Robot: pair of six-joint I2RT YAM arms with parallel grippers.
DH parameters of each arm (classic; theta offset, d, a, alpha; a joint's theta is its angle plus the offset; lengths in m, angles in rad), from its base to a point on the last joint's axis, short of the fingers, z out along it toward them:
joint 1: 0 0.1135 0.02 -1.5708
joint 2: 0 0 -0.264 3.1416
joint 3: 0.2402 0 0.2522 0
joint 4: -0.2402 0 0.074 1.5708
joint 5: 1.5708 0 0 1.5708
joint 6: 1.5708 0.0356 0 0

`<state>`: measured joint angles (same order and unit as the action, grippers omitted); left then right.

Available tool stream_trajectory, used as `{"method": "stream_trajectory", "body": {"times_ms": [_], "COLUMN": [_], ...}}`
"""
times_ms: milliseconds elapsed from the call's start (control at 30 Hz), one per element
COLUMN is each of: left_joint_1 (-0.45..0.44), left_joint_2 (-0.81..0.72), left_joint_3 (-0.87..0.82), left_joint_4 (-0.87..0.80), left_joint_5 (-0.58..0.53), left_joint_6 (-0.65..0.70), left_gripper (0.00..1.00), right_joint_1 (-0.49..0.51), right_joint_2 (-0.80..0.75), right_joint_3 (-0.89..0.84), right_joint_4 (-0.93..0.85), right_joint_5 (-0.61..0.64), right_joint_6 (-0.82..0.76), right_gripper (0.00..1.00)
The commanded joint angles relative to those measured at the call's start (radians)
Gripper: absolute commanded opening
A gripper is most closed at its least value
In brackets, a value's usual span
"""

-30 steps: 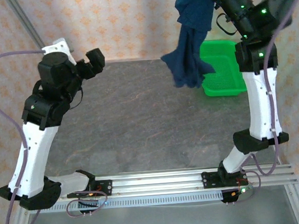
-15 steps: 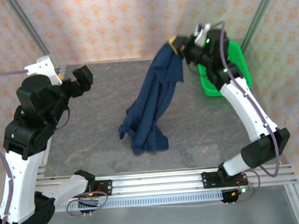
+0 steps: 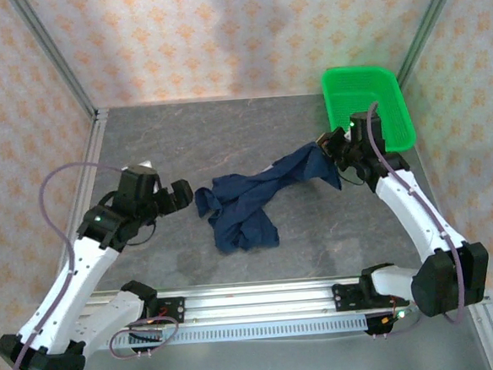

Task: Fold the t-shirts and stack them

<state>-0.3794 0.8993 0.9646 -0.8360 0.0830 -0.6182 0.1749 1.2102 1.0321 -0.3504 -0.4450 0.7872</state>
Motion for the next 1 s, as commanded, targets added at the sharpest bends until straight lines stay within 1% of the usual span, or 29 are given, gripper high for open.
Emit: {"method": "stream_trajectory", "body": {"times_ms": [0,133,233,333,400,533,600,633,700,767,833,933,967], "left_joint_1": [-0.019,-0.026,-0.033,-0.082,-0.119,-0.158,-0.17,-0.174,-0.187,-0.201,-0.215,-0.219,-0.218], "left_joint_2": [0.036,0.129,0.208,0.315,0.386,0.521,0.584,0.617,0.683,0.753,0.793,0.792,0.77], "left_joint_3": [-0.081,-0.124,-0.13,-0.119,-0.108,-0.087,-0.053,-0.035,0.0,0.042,0.062,0.092,0.11], "left_joint_4": [0.127,0.192,0.274,0.325,0.335,0.389,0.395,0.397,0.409,0.393,0.393,0.35,0.319], "left_joint_5": [0.066,0.071,0.111,0.141,0.14,0.142,0.129,0.122,0.123,0.128,0.145,0.14,0.122], "left_joint_6": [-0.098,-0.132,-0.168,-0.205,-0.228,-0.276,-0.278,-0.275,-0.263,-0.242,-0.23,-0.194,-0.176], "left_gripper": [1.0,1.0,1.0,0.99,0.99,0.96,0.95,0.92,0.83,0.64,0.47,0.08,0.0], "right_joint_1": [0.001,0.003,0.003,0.003,0.002,0.002,0.002,0.003,0.002,0.003,0.003,0.002,0.002], "right_joint_2": [-0.021,-0.021,-0.021,-0.06,-0.07,-0.082,-0.087,-0.092,-0.102,-0.111,-0.119,-0.132,-0.136], "right_joint_3": [0.021,0.046,0.049,0.04,0.037,0.029,0.03,0.031,0.03,0.033,0.041,0.057,0.066], "right_joint_4": [0.026,-0.006,-0.028,-0.05,-0.059,-0.064,-0.071,-0.074,-0.079,-0.091,-0.109,-0.134,-0.146], "right_joint_5": [-0.012,-0.031,-0.047,-0.041,-0.037,-0.048,-0.05,-0.049,-0.049,-0.044,-0.041,-0.035,-0.034], "right_joint_6": [-0.022,-0.033,-0.044,-0.058,-0.066,-0.066,-0.068,-0.071,-0.074,-0.079,-0.088,-0.1,-0.101], "right_gripper": [0.0,0.0,0.0,0.0,0.0,0.0,0.0,0.0,0.0,0.0,0.0,0.0,0.0]}}
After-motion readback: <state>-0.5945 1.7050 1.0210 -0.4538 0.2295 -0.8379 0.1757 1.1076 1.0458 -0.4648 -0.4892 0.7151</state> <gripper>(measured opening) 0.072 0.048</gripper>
